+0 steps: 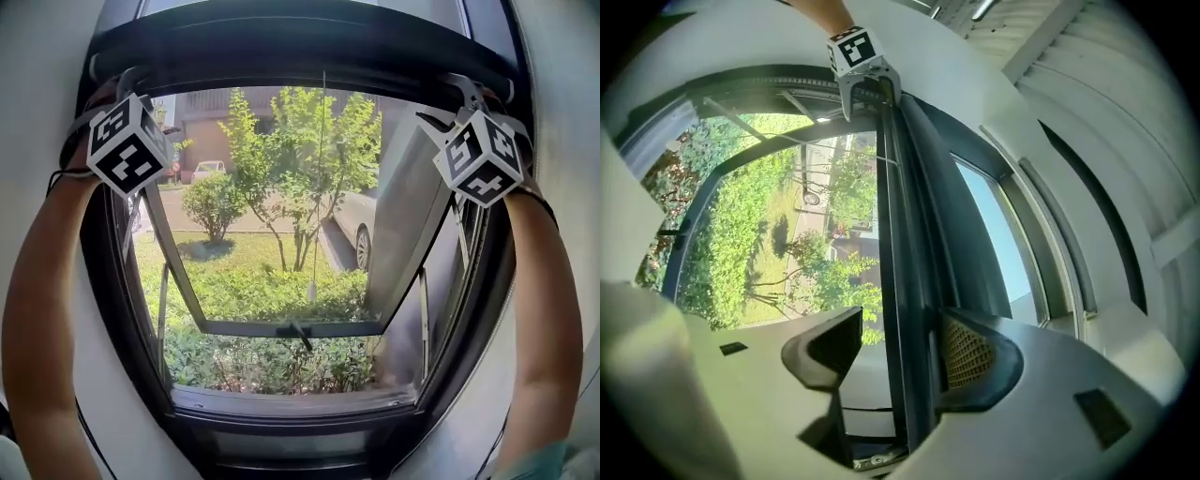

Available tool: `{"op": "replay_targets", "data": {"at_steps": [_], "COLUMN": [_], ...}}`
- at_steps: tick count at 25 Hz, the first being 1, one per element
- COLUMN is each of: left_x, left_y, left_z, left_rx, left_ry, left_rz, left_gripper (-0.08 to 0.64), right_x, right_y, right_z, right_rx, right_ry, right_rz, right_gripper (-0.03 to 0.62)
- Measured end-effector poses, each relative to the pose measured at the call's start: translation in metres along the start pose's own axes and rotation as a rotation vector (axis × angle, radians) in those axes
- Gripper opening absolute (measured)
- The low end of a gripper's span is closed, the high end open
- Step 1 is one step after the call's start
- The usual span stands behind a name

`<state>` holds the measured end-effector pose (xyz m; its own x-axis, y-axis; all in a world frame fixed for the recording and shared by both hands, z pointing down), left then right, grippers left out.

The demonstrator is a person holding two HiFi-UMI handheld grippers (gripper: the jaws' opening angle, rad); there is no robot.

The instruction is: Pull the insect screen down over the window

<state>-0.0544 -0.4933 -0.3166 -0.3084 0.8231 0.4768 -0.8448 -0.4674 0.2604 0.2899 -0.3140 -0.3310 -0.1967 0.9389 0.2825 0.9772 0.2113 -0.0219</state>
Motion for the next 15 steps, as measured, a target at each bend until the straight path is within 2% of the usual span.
{"op": "replay_targets", "data": {"at_steps": [5, 9, 15], "left_x": [-0.0079, -0.0082, -0.0114], "left_y": [0.0041, 0.0080, 0.0068], "left_z": [-0.0010, 0.0037, 0.0052], "left_rx": [-0.075, -0.176, -0.234], "left_ry": [-0.021, -0.017, -0.003], "left_rz": [-0.037, -0.077, -0.133], "left_gripper": [0.468, 0.468, 0.469], "right_x": [0.0010, 0.0006, 0.0024], "right_y": [0.0018, 0.0004, 0.0000], "right_z": [-0.0032, -0.0012, -0.0041], "right_rx": [0.037, 0.059, 0.084], "right_ry": [-0.049, -0.085, -0.118], "right_rz": [-0.027, -0.051, -0.084], "right_gripper": [0.235, 0.235, 0.235]}}
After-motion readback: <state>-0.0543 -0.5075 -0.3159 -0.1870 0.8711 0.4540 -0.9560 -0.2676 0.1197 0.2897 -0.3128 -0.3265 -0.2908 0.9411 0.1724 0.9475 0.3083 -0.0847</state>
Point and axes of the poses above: the fingertips, and each gripper's own axes: x backward along the fingers, z to its right, y out of its underside, the point moved 7 cm from there along x, backward along the fingers, and after that the axes turned 9 degrees about -y, right-handed, at the moved point
